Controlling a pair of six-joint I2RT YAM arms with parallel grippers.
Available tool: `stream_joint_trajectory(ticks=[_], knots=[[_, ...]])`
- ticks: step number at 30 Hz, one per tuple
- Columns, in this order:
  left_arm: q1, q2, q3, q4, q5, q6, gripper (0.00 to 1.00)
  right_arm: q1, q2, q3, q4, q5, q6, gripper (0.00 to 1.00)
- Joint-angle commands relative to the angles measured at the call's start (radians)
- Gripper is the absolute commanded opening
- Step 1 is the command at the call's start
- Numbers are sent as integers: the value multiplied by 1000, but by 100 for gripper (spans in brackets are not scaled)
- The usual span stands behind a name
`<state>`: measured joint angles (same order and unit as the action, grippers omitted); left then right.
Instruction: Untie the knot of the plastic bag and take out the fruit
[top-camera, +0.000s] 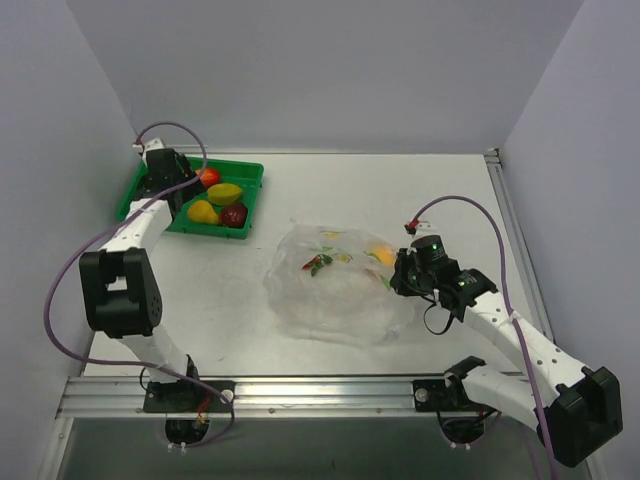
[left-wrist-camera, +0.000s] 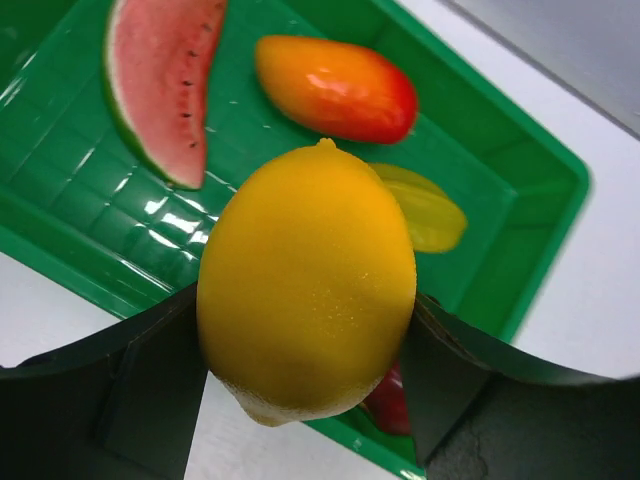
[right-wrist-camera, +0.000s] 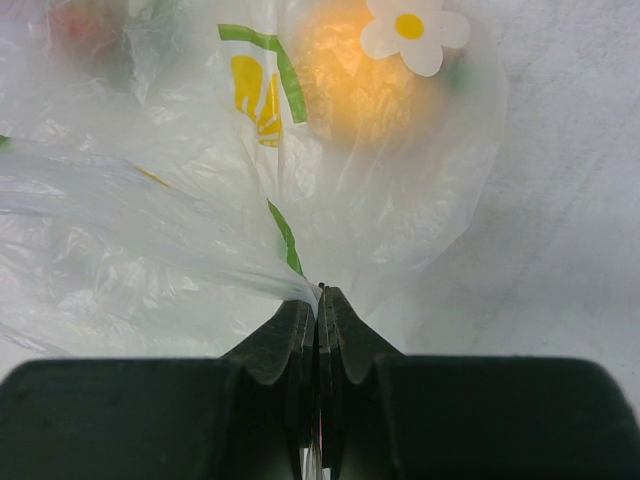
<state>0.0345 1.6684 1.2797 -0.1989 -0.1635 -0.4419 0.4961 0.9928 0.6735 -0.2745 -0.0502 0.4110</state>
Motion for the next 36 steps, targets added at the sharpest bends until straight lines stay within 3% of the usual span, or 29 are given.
stream_joint_trajectory(ticks=[1,5,6,8,13,17,21,26,28,29,30,33,36], knots=[[47,69,108,104,-63,-41,48,-1,-5,20,-23,-30,-21,0],[87,195,200,82,-77,-21,66,-2,3,23,-23,-28,-21,0],[90,211,210,78,-77,-12,83,-2,6,24,-23,-28,-21,0],[96,235,225,75,-48,6,97,-2,13,29,-25,-30,-23,0],[90,174,198,26,-5,8,97,-2,29,46,-23,-16,-34,1],[59,16,48,32,-5,-41,97,-2,46,70,-23,-8,-38,1],[-27,-159,-86,15,-21,-2,97,-1,47,95,-25,-4,-46,1],[-234,-363,-189,-54,-7,112,97,-2,52,120,-51,18,-69,1],[-268,-433,-210,-79,72,163,97,-7,53,127,-57,42,-77,17],[-295,-458,-227,-83,97,187,98,-8,56,135,-66,47,-89,30],[-307,-482,-264,-88,111,196,97,-10,58,141,-71,77,-93,54],[-334,-584,-356,-80,163,210,97,-21,79,164,-78,102,-115,83],[-337,-660,-462,-25,271,230,97,-25,122,204,-83,96,-145,96]])
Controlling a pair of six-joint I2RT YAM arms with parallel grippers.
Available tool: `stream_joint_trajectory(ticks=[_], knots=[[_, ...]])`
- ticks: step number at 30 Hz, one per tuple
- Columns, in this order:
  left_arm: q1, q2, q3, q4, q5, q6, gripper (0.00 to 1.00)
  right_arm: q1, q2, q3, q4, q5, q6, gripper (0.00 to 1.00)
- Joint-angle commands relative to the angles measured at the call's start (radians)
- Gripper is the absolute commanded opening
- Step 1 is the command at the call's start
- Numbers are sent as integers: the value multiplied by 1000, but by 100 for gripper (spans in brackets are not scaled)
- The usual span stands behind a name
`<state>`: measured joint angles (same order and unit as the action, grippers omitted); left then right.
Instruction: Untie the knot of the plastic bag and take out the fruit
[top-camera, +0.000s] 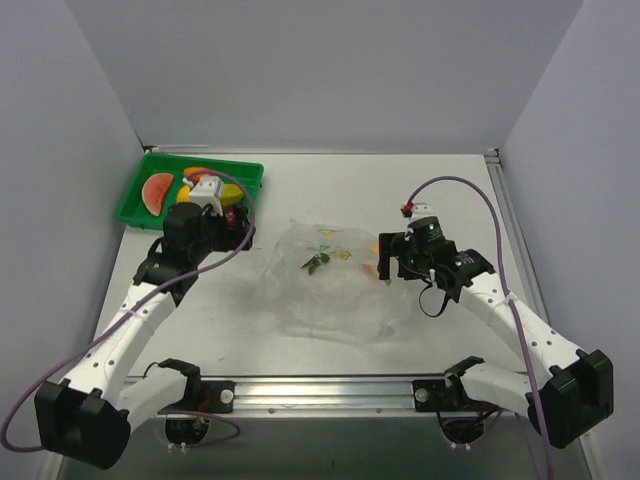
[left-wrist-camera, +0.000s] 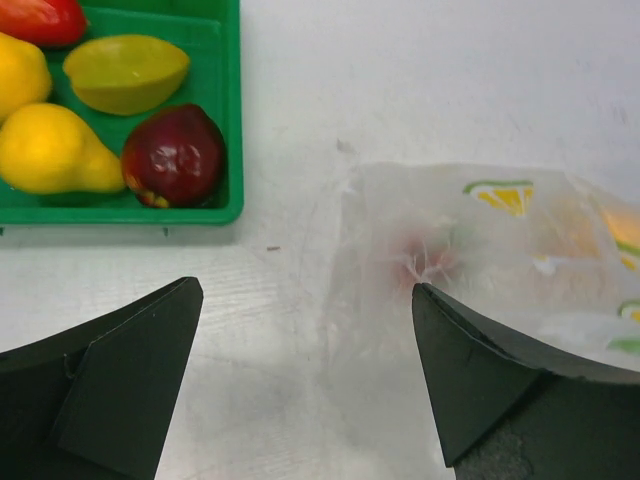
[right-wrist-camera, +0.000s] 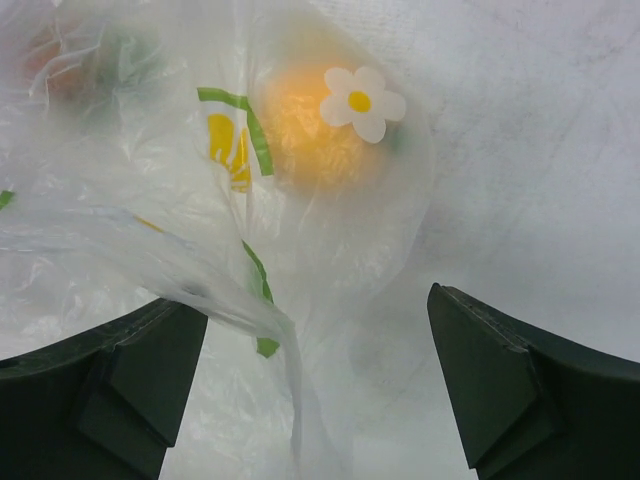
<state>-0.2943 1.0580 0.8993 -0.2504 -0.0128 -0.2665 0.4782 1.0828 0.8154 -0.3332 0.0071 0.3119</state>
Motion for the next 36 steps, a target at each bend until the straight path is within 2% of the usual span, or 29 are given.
stream_joint_trajectory(ticks=[1,5,11,13,14,15,17,18,20,25,29,36], knots=[[-8,-73,-106,54,134,56,97,-9,61,71,-26,27,-60,97],[-52,-87,-100,19,114,96,97,-9,146,117,-23,-128,-122,100],[-75,-105,-103,8,89,101,97,-13,275,125,26,-127,-169,100],[-81,-110,-105,7,85,99,97,-15,308,110,60,-121,-186,92],[-82,-112,-106,8,83,98,97,-16,318,104,84,-116,-189,86],[-83,-112,-106,8,82,96,97,-16,322,105,89,-107,-191,65],[-83,-109,-106,7,77,93,98,-15,315,122,88,-107,-191,37],[-83,-107,-105,7,76,93,98,-6,304,128,88,-108,-191,16],[-85,-104,-105,7,77,89,97,17,258,158,60,-84,-195,0],[-83,-105,-103,7,70,78,98,172,187,237,-53,19,-180,0],[-85,-105,-102,3,63,70,97,305,170,258,-75,103,-143,0],[-94,-112,-99,-7,54,59,97,326,224,211,-63,166,-94,0]])
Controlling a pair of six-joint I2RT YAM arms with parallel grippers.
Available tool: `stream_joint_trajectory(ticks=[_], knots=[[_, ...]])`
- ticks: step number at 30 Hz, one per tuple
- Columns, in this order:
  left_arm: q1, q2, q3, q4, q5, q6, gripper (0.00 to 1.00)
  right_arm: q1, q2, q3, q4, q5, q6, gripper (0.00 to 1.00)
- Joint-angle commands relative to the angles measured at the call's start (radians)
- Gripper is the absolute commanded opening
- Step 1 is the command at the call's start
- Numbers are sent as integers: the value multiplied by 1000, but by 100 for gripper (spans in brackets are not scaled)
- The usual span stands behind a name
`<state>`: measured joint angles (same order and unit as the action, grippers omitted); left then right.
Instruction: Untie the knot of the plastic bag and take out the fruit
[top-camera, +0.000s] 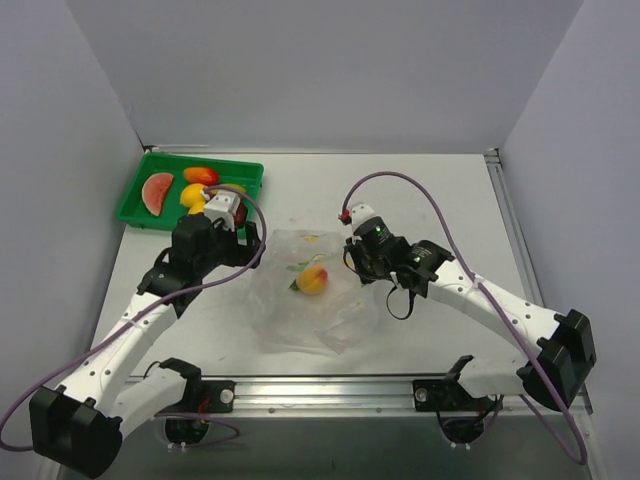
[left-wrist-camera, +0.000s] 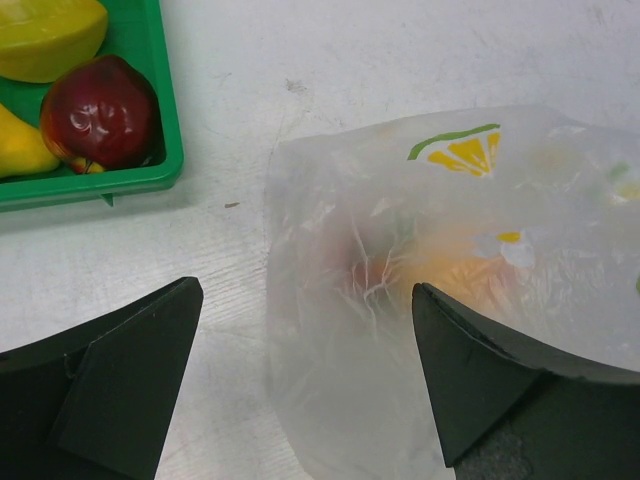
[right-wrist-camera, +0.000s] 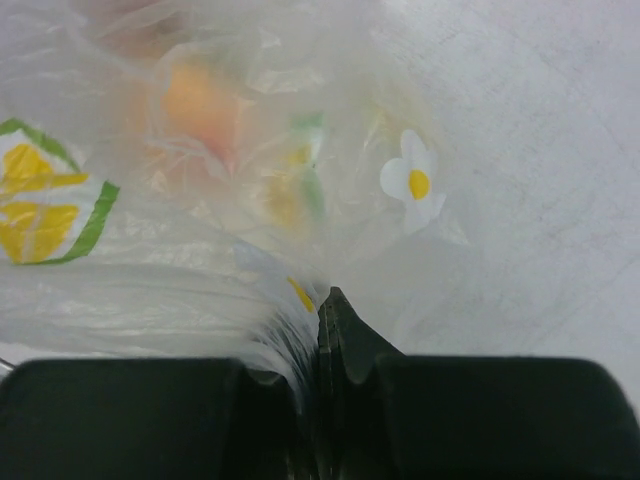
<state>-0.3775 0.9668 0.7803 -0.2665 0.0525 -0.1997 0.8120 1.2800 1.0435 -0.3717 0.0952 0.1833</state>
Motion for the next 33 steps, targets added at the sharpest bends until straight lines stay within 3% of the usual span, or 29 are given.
stream_joint_trajectory(ticks=[1,7,10,17,21,24,33], knots=[[-14,-25,22,10,-8,-10,98,-13,36,-25,-13,77,38,0],[-55,-80,30,-22,-8,-99,97,-56,87,-34,34,-5,96,0],[-133,-148,51,-80,-45,-165,97,-76,108,-22,37,-28,134,0],[-420,-197,158,-174,-206,-279,96,-108,136,-30,40,-17,260,0],[-671,-56,211,-178,-317,-273,96,-116,130,-42,48,-6,289,0],[-754,50,247,-174,-356,-283,96,-125,124,-46,47,-2,289,0],[-732,187,171,-88,-522,-386,90,-129,53,-146,91,-37,281,0]])
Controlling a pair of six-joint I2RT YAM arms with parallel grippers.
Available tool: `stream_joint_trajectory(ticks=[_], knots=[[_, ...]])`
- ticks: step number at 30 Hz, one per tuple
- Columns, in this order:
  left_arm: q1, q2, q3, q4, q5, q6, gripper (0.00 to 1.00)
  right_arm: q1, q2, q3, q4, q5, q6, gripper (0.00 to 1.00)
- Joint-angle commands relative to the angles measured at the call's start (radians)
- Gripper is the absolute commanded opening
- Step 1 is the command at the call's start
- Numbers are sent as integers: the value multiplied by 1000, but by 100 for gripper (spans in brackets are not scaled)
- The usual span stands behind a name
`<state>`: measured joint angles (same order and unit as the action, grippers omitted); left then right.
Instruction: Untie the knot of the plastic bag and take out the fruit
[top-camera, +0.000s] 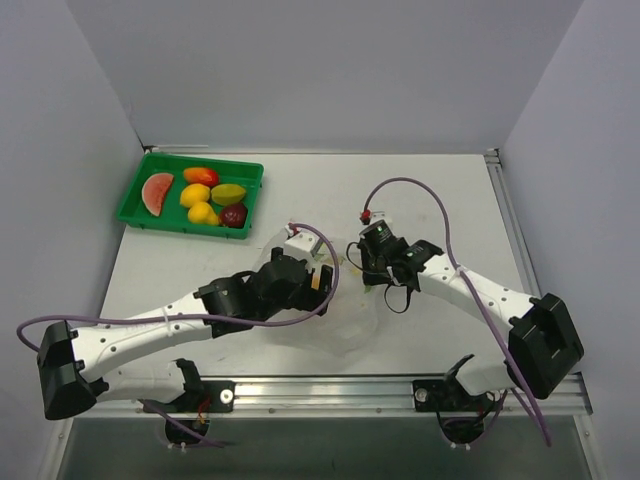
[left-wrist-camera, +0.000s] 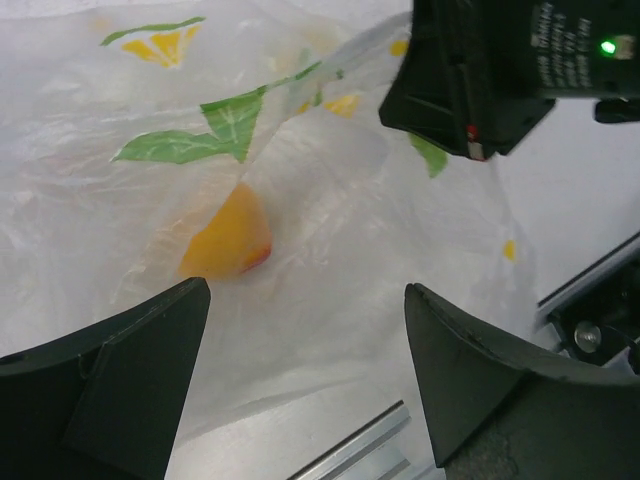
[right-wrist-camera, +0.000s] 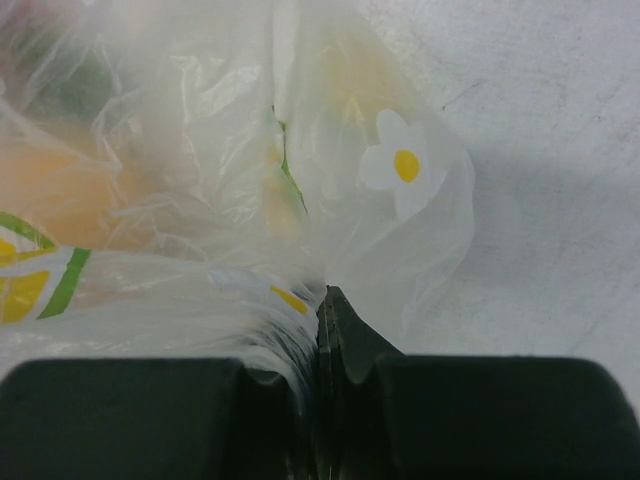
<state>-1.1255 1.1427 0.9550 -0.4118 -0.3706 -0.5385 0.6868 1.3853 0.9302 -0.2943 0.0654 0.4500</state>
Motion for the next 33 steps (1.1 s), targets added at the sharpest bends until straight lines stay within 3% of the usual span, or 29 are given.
stream_joint_trajectory(ticks=[1,7,18,22,33], knots=[[32,23,-9,83,-90,-48,89,-6,-63,-59,18,-22,16,0],[88,164,-5,108,-74,-67,90,3,-95,-126,60,-50,45,0],[122,341,-22,332,-102,-60,97,19,-103,-166,113,-121,82,0],[122,365,-62,450,-162,-51,97,20,-115,-160,124,-153,93,0],[125,465,-87,522,-399,-84,97,37,-108,-154,126,-207,98,0]])
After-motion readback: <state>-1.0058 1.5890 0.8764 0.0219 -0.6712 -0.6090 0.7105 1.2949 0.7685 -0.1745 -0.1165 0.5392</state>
